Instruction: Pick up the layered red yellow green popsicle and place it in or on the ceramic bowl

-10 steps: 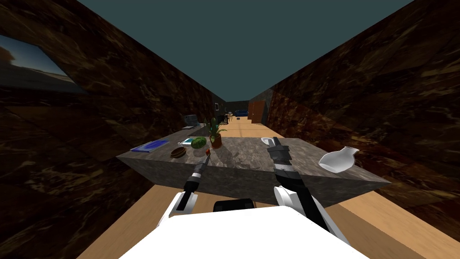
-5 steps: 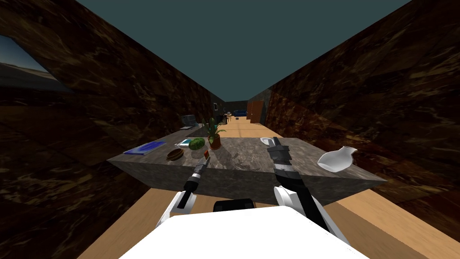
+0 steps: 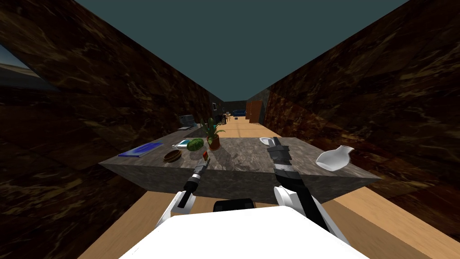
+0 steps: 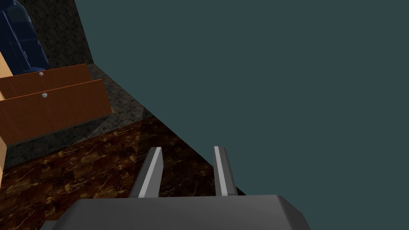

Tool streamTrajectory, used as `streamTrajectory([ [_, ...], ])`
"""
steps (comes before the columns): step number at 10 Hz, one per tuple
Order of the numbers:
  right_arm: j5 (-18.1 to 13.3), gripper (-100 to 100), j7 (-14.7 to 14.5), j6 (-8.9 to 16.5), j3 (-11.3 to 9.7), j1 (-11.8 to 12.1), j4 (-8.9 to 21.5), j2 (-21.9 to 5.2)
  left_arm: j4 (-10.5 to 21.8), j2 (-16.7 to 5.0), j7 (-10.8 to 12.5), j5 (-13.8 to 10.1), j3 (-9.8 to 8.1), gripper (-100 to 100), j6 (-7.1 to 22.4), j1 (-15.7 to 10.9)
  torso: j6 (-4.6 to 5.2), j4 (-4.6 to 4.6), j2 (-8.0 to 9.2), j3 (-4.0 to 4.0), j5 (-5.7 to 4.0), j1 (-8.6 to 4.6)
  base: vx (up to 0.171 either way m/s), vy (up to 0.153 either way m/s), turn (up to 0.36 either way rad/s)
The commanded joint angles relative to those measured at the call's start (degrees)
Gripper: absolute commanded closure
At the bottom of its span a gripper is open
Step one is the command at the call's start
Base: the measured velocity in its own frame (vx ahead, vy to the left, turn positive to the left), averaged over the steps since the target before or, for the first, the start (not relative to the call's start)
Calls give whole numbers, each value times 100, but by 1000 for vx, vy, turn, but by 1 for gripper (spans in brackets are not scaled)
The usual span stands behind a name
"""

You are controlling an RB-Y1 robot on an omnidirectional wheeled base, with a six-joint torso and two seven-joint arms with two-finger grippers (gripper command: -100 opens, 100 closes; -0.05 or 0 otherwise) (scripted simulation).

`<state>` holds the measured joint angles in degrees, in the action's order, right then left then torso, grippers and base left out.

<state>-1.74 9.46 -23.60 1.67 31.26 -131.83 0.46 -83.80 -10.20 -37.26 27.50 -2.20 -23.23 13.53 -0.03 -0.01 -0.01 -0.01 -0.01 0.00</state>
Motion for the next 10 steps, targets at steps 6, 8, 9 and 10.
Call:
streamTrajectory([
  [6,0,0,0,0,0,0,0,0,-3,-4,-6,3,-3,100,-1,-1,1,-1,2,0,3,-1,0,0,0],
  [8,0,0,0,0,0,0,0,0,-2,-4,-7,3,-3,0,0,-1,1,-1,1,0,4,0,0,0,0],
  [9,0,0,0,0,0,0,0,0,-2,-4,-7,3,-3,100,0,-1,1,-1,2,0,4,1,0,0,0],
  [10,0,0,0,0,0,0,0,0,-2,-5,-8,4,-3,0,0,0,1,0,2,1,4,1,0,0,0],
])
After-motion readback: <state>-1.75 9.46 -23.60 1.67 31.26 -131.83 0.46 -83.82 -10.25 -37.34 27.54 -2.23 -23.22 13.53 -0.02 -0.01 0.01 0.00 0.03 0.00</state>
